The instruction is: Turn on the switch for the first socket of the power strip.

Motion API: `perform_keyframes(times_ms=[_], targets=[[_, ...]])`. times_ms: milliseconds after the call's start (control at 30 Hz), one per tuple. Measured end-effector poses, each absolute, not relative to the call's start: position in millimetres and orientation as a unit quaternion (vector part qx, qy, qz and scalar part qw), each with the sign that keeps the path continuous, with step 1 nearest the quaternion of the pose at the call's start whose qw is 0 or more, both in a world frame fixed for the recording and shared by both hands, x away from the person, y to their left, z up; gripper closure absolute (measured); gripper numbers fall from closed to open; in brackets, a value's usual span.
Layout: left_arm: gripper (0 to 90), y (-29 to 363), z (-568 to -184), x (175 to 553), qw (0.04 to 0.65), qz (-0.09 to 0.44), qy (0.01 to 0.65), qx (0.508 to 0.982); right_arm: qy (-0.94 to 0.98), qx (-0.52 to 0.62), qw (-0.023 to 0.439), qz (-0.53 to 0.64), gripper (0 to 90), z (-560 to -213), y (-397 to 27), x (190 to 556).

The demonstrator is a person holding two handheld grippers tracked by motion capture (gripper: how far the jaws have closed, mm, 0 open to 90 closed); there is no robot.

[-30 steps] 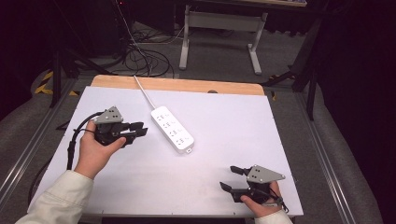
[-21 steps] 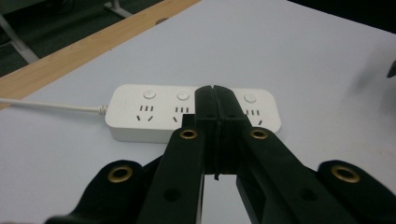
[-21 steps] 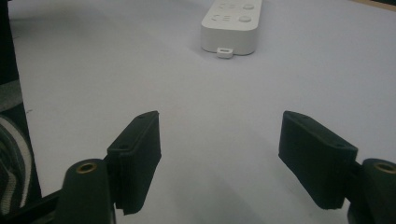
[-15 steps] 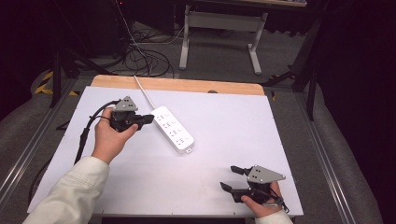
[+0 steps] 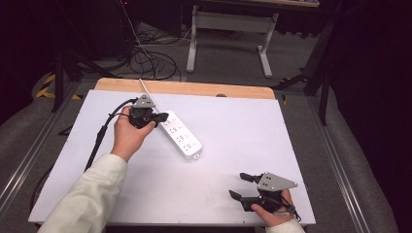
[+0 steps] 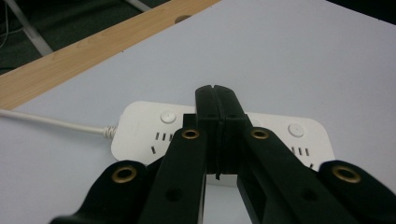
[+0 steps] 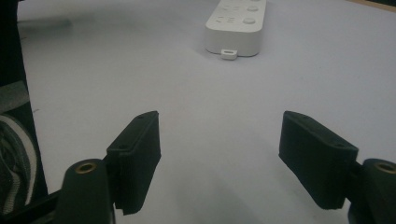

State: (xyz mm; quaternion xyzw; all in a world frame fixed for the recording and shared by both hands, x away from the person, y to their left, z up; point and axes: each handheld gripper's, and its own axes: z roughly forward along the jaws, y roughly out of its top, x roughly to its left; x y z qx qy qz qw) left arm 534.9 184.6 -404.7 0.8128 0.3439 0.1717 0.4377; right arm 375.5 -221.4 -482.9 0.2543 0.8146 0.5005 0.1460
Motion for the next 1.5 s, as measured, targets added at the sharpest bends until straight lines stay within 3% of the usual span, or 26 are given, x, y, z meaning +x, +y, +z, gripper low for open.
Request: perform_keyframes(times_ms=[500, 700, 1500], targets=[[90.0, 182.8, -429.8, 560.9, 0.465, 0.170, 0.355, 0.793, 0.814, 0.252, 0.143, 0.504, 30.1, -483.2, -222.1, 375.2], [89.6, 183.4, -439.6, 569.4, 0.457, 0.190, 0.353, 0.794, 0.814, 0.252, 0.143, 0.504, 30.1, -483.1, -221.8, 375.0], [90.0, 170.4, -467.7, 584.1, 0.446, 0.177, 0.391, 0.785, 0.814, 0.247, 0.139, 0.507, 30.0, -483.1, -222.5, 374.4]])
